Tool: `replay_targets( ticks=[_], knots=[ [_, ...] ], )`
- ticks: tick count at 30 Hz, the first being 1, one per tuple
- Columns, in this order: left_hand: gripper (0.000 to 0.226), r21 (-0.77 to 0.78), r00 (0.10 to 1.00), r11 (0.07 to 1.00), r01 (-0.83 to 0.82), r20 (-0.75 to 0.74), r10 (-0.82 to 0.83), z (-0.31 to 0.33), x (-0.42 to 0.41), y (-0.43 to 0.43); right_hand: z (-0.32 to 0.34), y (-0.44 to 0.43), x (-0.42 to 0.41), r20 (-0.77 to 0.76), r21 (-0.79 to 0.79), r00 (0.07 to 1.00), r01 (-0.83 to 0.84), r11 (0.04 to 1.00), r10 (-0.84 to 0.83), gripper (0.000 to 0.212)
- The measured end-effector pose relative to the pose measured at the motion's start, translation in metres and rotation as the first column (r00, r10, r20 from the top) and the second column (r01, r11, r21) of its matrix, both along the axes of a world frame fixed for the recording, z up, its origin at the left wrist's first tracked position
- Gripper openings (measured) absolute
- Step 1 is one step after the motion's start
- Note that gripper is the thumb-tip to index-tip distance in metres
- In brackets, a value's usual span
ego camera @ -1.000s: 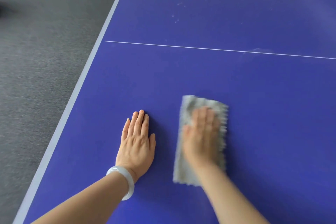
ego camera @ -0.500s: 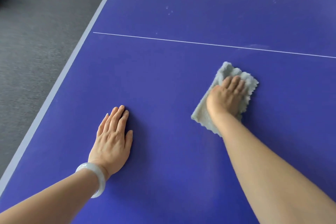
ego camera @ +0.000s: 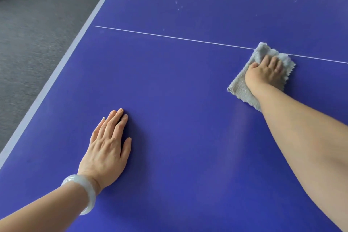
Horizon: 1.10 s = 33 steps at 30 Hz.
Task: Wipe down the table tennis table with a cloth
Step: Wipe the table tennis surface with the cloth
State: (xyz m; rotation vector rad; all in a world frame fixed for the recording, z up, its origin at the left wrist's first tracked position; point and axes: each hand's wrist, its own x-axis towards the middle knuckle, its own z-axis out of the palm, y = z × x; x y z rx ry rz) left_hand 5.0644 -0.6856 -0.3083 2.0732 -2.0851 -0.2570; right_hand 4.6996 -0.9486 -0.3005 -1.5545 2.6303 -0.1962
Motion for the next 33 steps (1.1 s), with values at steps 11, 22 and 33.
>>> replay_targets(
  ticks=[11, 22, 33],
  knots=[
    [0.068, 0.009, 1.0, 1.0, -0.014, -0.011, 0.014, 0.002, -0.001, 0.003, -0.008, 0.042, 0.062, 0.009, -0.056, 0.679, -0.732, 0.679, 0.734, 0.056],
    [0.061, -0.013, 1.0, 1.0, 0.009, -0.012, -0.009, 0.0, 0.0, 0.003, -0.013, 0.195, 0.171, 0.099, -0.103, 0.887, -0.441, 0.892, 0.45, 0.062],
    [0.051, -0.067, 0.999, 0.998, 0.019, -0.049, -0.022, -0.006, 0.002, 0.006, -0.01, 0.316, 0.008, 0.009, -0.012, 0.941, -0.338, 0.941, 0.338, 0.059]
  ],
)
